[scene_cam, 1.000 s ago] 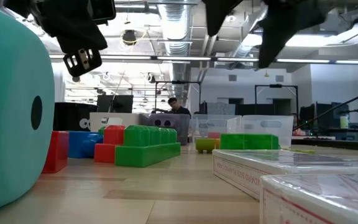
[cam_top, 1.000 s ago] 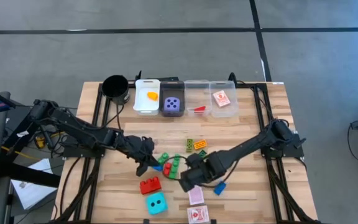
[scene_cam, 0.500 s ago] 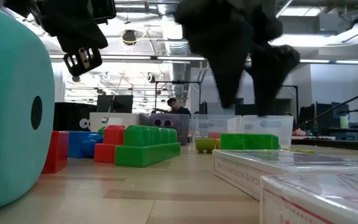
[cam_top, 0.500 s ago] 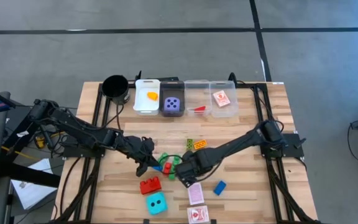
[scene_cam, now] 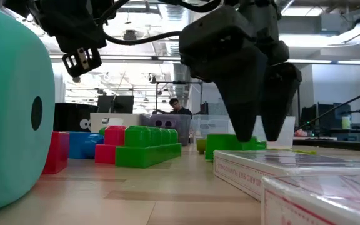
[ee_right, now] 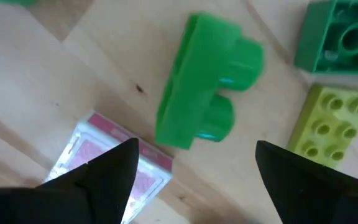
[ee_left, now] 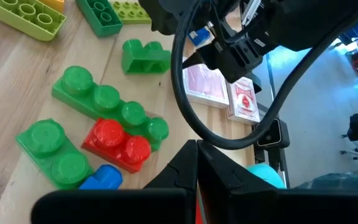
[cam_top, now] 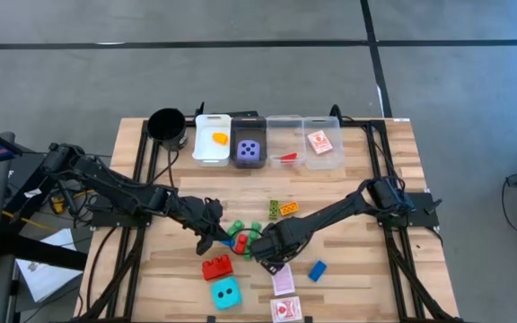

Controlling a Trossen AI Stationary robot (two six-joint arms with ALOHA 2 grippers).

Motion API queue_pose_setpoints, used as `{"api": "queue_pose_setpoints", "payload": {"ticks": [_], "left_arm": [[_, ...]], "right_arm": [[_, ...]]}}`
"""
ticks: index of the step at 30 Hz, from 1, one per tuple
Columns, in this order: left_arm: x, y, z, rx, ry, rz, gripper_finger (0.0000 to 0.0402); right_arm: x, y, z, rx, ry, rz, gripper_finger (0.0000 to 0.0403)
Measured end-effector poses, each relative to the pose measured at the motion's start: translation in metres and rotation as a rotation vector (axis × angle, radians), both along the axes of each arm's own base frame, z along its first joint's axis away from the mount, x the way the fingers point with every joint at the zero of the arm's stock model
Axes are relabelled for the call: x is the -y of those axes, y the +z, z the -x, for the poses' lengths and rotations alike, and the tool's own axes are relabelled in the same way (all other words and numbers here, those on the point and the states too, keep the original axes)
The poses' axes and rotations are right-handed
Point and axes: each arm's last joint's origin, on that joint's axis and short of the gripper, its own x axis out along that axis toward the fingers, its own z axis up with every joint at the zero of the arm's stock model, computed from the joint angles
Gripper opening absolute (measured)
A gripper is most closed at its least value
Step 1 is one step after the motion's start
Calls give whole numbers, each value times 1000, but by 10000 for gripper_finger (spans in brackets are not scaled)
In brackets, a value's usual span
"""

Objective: Pick & Place Toys
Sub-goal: Put the big green 2-stud game piece into the white bin

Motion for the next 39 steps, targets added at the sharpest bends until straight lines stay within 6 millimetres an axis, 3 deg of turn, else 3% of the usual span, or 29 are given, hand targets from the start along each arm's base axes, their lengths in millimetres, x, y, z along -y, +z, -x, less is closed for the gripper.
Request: {"api": "queue_pose_setpoints", "payload": {"ticks": [7,39], "left_arm": [[0,0,0,-1,0,0,0],[-2,-1,0,-4,39,-29,0]], "right_arm": [[7,0,-8,50,-21,-16,291],[18,1,-16,103,-122,24,291]]}}
